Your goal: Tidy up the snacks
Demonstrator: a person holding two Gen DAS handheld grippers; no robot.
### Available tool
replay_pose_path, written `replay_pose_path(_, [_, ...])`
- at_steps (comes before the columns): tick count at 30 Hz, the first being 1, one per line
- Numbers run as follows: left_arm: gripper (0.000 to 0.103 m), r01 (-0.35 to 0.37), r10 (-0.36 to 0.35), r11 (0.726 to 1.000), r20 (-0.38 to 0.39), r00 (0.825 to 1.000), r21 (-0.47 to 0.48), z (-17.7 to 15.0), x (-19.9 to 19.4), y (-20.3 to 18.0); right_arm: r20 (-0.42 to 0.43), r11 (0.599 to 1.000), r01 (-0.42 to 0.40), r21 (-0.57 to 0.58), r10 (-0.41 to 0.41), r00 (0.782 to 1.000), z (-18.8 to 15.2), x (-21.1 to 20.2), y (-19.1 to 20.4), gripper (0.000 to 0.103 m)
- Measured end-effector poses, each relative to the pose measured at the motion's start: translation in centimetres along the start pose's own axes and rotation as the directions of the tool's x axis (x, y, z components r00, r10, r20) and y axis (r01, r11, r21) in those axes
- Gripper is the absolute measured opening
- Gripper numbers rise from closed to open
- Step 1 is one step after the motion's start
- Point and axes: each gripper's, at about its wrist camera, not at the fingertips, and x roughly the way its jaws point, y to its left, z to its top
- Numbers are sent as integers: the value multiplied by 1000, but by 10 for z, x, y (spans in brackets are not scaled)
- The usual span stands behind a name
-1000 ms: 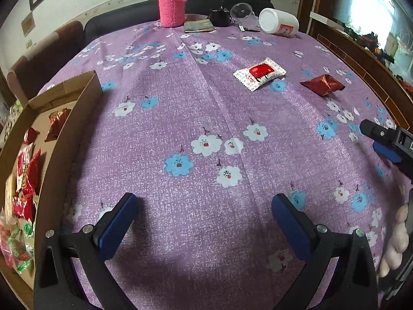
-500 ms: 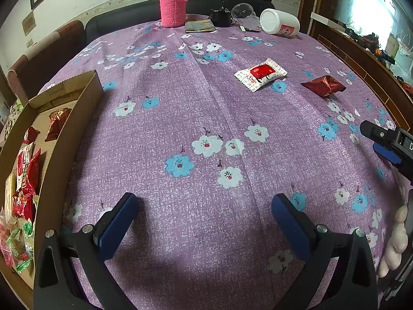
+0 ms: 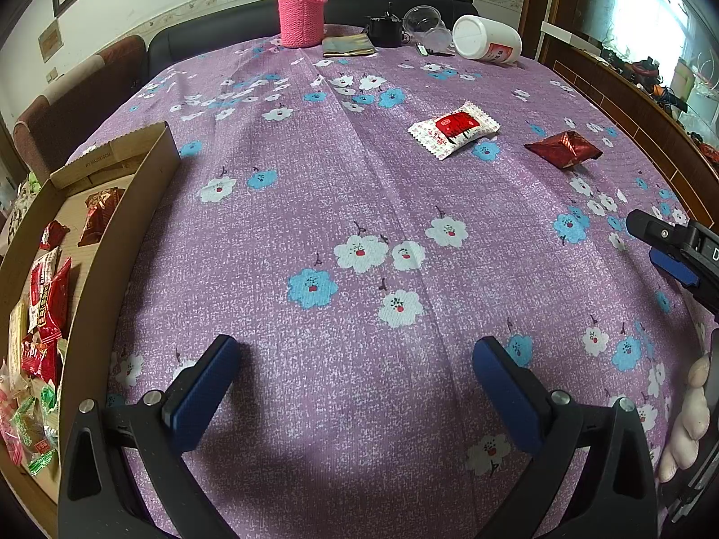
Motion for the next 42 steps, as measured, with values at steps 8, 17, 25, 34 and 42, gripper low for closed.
replay_pose_path(8, [103, -2, 2, 1000, -1, 1000, -1, 0, 0, 0, -8, 1000, -11, -14, 11, 1000, 0, 2, 1, 82])
replay_pose_path(17, [103, 0, 0, 1000, -7, 1000, 4, 0, 1, -1, -114, 992, -115, 48, 119, 986, 47, 4, -6, 86])
replay_pose_path(25, [103, 104, -104, 995, -26, 994, -12, 0, -6, 5, -76, 973, -174, 149, 187, 980, 80, 55, -4, 74])
replay_pose_path(34, [103, 168, -171, 983, 36, 985, 78, 78, -14, 4, -66, 990, -139, 23, 140, 988, 74, 85, 23, 74])
replay_pose_path(42, [103, 217, -218, 960, -15, 976, 175, 136, 55, -33, -64, 991, -89, -96, 83, 994, 67, 89, 40, 32])
